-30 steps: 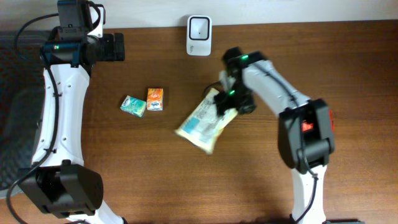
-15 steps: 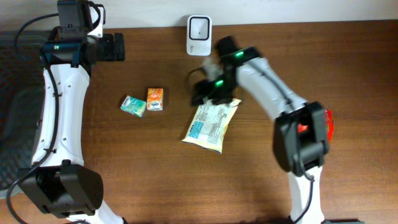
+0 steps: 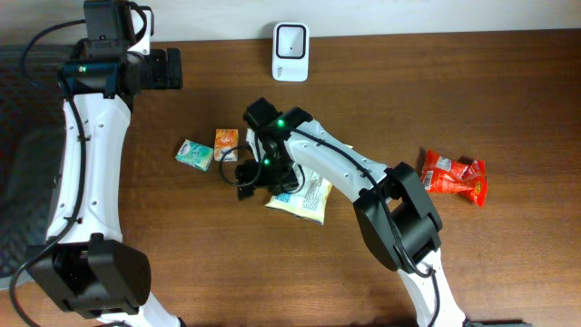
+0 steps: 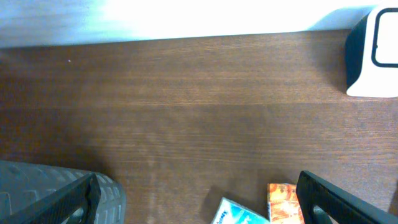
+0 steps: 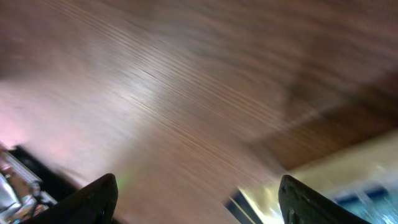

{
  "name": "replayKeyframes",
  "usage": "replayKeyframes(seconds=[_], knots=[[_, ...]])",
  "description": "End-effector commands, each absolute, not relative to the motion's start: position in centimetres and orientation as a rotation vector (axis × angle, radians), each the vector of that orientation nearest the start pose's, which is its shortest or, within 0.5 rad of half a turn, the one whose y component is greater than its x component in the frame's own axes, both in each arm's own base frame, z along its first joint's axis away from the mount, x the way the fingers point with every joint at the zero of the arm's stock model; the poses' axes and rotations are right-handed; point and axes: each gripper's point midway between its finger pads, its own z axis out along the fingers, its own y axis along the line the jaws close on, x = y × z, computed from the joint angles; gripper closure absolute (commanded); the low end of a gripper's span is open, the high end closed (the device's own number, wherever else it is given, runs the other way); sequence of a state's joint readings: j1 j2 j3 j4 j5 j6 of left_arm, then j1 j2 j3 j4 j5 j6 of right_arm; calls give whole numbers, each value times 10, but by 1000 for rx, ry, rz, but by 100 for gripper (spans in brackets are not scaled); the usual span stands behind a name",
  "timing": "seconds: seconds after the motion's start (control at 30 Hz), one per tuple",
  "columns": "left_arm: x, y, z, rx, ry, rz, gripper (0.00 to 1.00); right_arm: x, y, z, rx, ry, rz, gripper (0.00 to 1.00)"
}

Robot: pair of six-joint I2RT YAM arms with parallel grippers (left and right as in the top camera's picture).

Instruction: Scan the item barcode

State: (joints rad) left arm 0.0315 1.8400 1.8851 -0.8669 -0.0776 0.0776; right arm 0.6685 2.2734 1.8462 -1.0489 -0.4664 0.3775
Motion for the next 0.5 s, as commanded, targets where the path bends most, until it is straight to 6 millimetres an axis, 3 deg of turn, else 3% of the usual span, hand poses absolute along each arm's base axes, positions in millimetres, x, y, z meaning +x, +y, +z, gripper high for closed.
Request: replayKeyframes(seconds=[0.0,0.1,0.17,0.33,0.4,0.47], knots=[[496,27,270,19,2370,131,1,316,305,25,-511,3222,406,16],[496,27,270,19,2370,131,1,319,271,22,-488,3266,212,15],[496,27,270,19,2371,131,1,327,235,22,-411,3300,65,15],[496,27,270,19,2370,131,1,358,189,28,-244,3288,65,16],[496,27,270,19,2371,131,1,381,174,46,-165,3231,126,16],[496,27,270,19,2370,131,1,403,168,84,-115,3133,279,16]])
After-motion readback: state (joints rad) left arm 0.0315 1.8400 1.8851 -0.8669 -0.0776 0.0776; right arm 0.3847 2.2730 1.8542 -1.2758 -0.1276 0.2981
